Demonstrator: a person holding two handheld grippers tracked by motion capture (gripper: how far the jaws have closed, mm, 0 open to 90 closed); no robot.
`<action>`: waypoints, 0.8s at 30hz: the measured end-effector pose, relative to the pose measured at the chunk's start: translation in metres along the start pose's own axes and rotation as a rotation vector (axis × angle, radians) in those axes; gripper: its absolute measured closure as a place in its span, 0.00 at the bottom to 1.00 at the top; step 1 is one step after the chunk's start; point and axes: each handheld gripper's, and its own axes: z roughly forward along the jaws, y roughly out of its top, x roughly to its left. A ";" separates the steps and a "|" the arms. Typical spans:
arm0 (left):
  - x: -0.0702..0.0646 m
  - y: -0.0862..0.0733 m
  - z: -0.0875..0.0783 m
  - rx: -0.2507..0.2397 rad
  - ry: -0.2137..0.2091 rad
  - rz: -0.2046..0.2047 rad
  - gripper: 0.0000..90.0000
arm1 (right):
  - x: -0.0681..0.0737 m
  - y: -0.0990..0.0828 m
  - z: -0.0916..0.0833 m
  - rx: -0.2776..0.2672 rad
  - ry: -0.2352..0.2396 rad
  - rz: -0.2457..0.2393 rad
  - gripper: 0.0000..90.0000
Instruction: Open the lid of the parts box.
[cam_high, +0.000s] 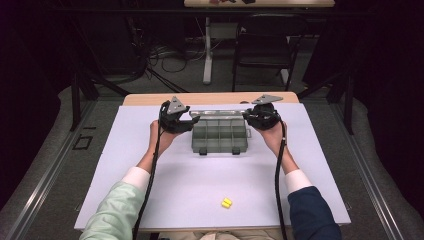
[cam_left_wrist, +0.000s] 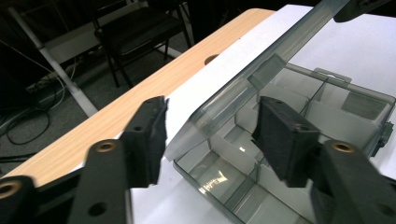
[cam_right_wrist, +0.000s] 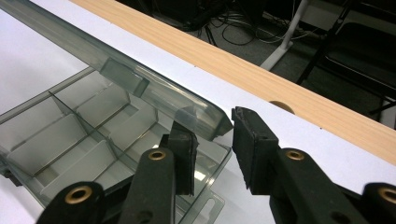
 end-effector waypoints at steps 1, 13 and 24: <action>0.000 0.000 0.000 0.001 -0.001 -0.001 0.45 | 0.000 0.000 0.000 0.000 0.000 0.000 0.77; -0.001 -0.003 0.009 0.002 0.015 0.018 0.68 | 0.000 0.000 0.002 0.003 -0.007 0.011 0.77; 0.002 -0.002 0.012 -0.013 0.021 0.030 0.72 | -0.001 0.000 0.007 0.013 -0.018 0.030 0.78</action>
